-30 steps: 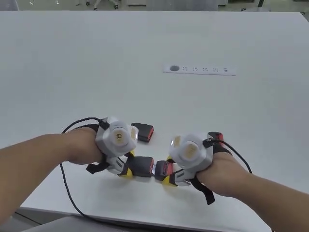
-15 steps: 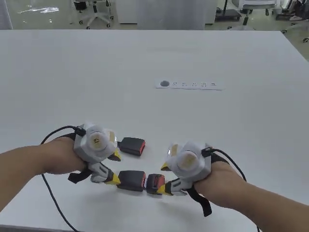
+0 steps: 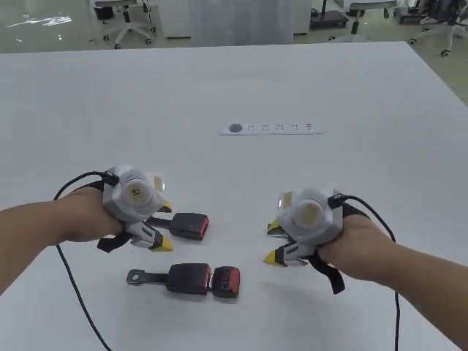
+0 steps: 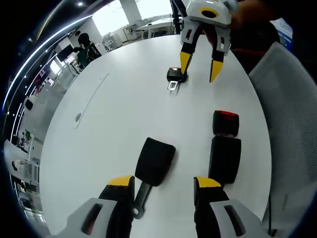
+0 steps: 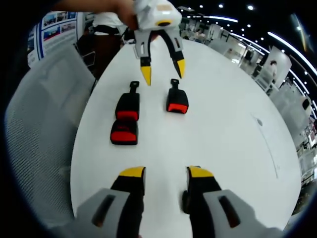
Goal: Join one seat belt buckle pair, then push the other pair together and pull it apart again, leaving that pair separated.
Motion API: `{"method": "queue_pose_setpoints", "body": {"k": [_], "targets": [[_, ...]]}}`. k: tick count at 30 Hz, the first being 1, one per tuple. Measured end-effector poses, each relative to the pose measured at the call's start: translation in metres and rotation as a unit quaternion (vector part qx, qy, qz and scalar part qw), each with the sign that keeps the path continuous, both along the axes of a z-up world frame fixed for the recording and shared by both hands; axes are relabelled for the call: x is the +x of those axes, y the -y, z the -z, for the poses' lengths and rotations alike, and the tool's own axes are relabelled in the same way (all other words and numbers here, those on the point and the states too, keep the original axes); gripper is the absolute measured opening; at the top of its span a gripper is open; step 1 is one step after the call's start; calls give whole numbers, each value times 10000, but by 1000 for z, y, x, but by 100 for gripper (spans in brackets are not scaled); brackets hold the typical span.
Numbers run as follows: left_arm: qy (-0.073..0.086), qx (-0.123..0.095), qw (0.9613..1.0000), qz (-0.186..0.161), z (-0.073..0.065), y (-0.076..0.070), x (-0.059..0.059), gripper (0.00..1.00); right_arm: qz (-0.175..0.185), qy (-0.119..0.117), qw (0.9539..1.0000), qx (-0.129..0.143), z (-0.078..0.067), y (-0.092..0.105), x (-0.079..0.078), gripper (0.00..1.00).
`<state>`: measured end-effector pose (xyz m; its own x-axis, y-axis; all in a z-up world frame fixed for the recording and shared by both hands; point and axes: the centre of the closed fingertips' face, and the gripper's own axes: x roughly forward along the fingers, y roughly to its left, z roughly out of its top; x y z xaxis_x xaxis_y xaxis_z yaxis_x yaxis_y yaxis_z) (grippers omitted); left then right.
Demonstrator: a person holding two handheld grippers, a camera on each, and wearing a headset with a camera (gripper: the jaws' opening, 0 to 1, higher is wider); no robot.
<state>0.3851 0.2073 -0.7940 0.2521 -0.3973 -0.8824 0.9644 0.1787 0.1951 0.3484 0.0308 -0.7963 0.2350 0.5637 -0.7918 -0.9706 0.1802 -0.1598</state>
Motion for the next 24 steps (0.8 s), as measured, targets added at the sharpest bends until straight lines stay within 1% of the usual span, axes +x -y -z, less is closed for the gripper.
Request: {"method": "queue_pose_setpoints", "body": {"k": [1,2,3,4,6,7,8,9,10,11,12,13,15,17,20,23,24], "targets": [[19,17,10000,22,1,0,6,50,32,26,10000,-21,-1,3,5,33],[27,21,10000,33,1,0,7,50,45,46,10000,-46,-1,8,11,33],[39,40,10000,53,3,-1,13,50,63,71,9999,-75,-1,12,16,33],[21,77,10000,55,5,-3,18,50,101,94,9998,-128,-1,18,23,32],[12,122,9999,95,7,-4,22,50,142,119,9997,-178,-1,25,32,33],[-34,157,9998,107,10,-5,25,49,164,140,9994,-253,1,32,38,33],[-40,173,9998,124,11,-4,27,49,175,164,9993,-301,1,37,42,34],[-30,194,9997,177,12,-2,29,49,189,173,9991,-342,2,41,46,34],[-32,194,9996,202,13,-1,31,49,211,134,9990,-373,3,47,49,34],[-48,188,9996,215,14,3,31,49,205,108,9989,-404,5,50,50,35],[-57,183,9995,233,16,5,32,49,184,46,9986,-488,11,55,52,35],[-65,181,9995,248,17,8,32,49,155,2,9986,-509,14,57,53,35],[-152,207,9993,282,22,12,30,49,116,-206,9985,-498,22,58,49,35],[-183,256,9990,325,27,13,30,48,11,-294,9982,-514,28,56,45,35],[-242,304,9986,371,31,16,29,47,-69,-319,9979,-558,34,54,45,34],[-321,297,9982,419,34,19,27,45,-100,-363,9977,-560,38,52,46,32],[-474,267,9975,449,36,20,21,39,-116,-362,9976,-570,39,52,46,32]]}}
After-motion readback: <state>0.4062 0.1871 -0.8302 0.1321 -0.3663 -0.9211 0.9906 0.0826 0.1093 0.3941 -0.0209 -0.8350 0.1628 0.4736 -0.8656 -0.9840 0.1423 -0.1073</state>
